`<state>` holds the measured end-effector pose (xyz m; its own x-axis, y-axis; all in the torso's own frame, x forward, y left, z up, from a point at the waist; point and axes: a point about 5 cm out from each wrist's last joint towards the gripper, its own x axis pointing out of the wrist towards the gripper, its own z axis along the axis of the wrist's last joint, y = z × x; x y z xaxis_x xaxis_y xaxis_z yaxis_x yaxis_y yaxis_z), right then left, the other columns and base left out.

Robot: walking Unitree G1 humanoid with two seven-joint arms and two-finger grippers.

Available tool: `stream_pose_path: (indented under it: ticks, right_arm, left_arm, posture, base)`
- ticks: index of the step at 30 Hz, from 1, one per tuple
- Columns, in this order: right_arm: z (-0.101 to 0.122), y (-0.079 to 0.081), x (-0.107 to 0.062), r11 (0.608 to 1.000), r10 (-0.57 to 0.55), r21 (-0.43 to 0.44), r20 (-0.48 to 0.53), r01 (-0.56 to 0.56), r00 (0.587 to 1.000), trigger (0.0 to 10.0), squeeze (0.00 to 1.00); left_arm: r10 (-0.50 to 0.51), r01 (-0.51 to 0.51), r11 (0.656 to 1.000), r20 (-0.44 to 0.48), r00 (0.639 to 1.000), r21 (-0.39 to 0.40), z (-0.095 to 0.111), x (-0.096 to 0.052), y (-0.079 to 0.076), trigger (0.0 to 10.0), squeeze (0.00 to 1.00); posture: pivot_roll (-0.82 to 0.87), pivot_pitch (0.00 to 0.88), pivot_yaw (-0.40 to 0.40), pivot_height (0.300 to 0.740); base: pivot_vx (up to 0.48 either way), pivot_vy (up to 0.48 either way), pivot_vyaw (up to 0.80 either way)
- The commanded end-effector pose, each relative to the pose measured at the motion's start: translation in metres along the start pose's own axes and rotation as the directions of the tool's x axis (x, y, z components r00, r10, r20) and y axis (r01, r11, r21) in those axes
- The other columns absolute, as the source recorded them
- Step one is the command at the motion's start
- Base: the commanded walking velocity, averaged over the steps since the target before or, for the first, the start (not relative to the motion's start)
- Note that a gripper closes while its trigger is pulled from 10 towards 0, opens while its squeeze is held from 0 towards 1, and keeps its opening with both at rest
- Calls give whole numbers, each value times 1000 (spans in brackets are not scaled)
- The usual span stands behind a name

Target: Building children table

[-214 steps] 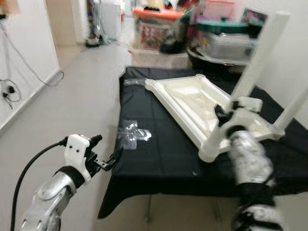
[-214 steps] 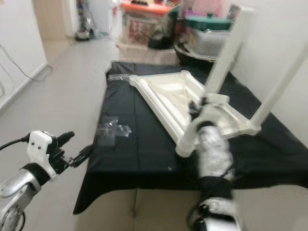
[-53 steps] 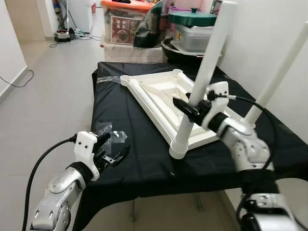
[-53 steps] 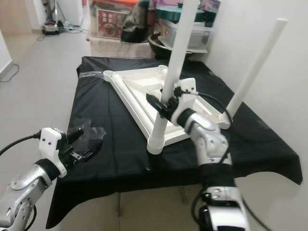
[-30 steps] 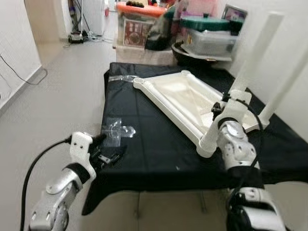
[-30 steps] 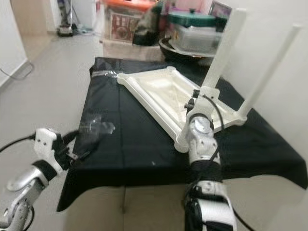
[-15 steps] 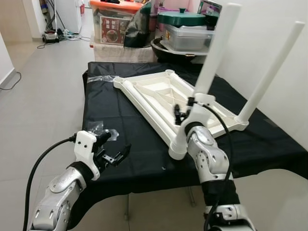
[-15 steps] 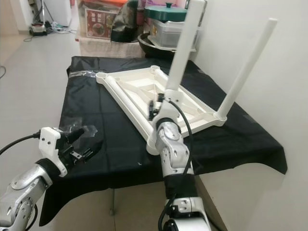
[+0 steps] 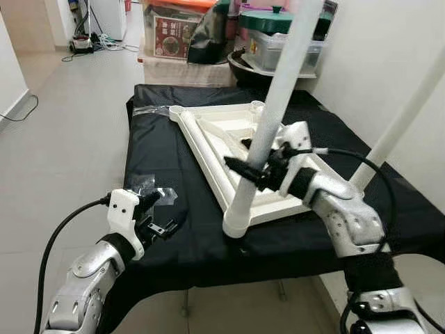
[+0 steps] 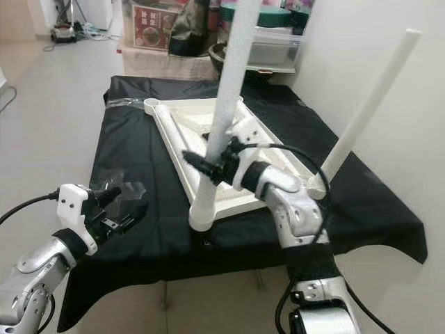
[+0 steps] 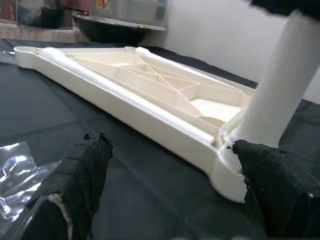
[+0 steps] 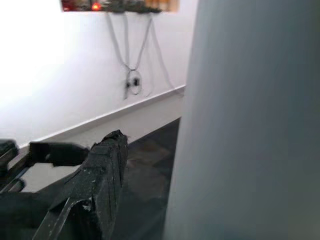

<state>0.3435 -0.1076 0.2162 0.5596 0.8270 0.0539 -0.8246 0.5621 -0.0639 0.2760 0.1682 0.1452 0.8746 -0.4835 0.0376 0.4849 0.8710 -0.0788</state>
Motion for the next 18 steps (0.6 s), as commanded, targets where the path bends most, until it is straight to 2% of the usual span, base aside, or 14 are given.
stream_pose_path:
  ticks: [1,3,4,5,7,8,9,10,11,12,13,14,15,18]
  right_arm:
    - [-5,5,9,998,54,-8,-27,-54,998,3961,0]
    - [-6,3,10,998,55,-6,-30,-55,998,3961,0]
    - [-8,-6,12,998,-52,-26,-50,51,997,0,0]
    - [-10,-19,13,980,-195,-41,-80,193,978,0,0]
    - [-10,-19,13,980,-195,-41,-80,193,978,0,0]
    - [-13,-33,11,927,-374,-12,-96,374,923,0,0]
    - [-19,-50,2,798,-594,22,-139,602,792,0,0]
    - [-19,-50,2,798,-594,22,-139,602,792,0,0]
    - [-27,-59,-12,621,-761,64,-190,781,621,0,0]
    - [-34,-63,-23,491,-837,81,-231,867,495,0,0]
    - [-34,-63,-23,491,-837,81,-231,867,495,0,0]
    - [-41,-58,-32,397,-883,57,-247,916,398,0,0]
    - [-46,-45,-33,381,-893,33,-247,924,377,0,0]
    - [-54,-29,-27,424,-867,31,-273,905,416,0,0]
  left_arm:
    - [-7,7,1000,-16,1000,-12,-6,1,-2,10000,0]
    - [-7,7,1000,-16,1000,-12,-6,1,-2,10000,0]
    - [-7,7,1000,-16,1000,-12,-6,0,-2,10000,0]
    - [-7,7,1000,-15,1000,-12,-6,0,-2,10000,0]
    - [-7,7,1000,-15,1000,-12,-6,0,-2,10000,0]
    - [-7,7,1000,-14,1000,-12,-6,-1,-2,10000,0]
    - [-6,6,1000,-11,1000,-14,-5,-1,-2,10000,0]
    - [-6,6,1000,-11,1000,-14,-5,-1,-2,10000,0]
    - [-5,5,1000,-9,1000,-15,-5,-2,-2,10000,0]
    - [-5,5,1000,-7,1000,-16,-4,-2,-2,10000,0]
    - [-5,5,1000,-7,1000,-16,-4,-2,-2,10000,0]
    - [-5,5,1000,-7,1000,-16,-4,-3,-2,10000,0]
    - [-7,6,1000,-8,1000,-16,-4,-3,-2,10000,0]
    - [-9,9,1000,-11,1000,-15,-4,-3,-2,10000,0]
  posture:
    - [154,0,-173,740]
    - [154,0,-173,740]
    - [155,0,-177,740]
    - [155,0,-177,740]
    - [155,0,-177,740]
    - [154,0,-177,740]
    - [153,0,-178,740]
    - [153,0,-178,740]
    - [150,0,-176,740]
    - [150,0,-176,740]
    - [150,0,-176,740]
    - [150,0,-172,740]
    - [152,0,-166,740]
    - [154,0,-160,740]
  base:
    - [0,0,0]
    - [0,0,0]
    - [0,0,0]
    - [0,0,0]
    - [0,0,0]
    - [0,0,0]
    - [0,0,0]
    - [0,0,0]
    - [0,0,0]
    - [0,0,0]
    - [0,0,0]
    - [0,0,0]
    - [0,0,0]
    - [0,0,0]
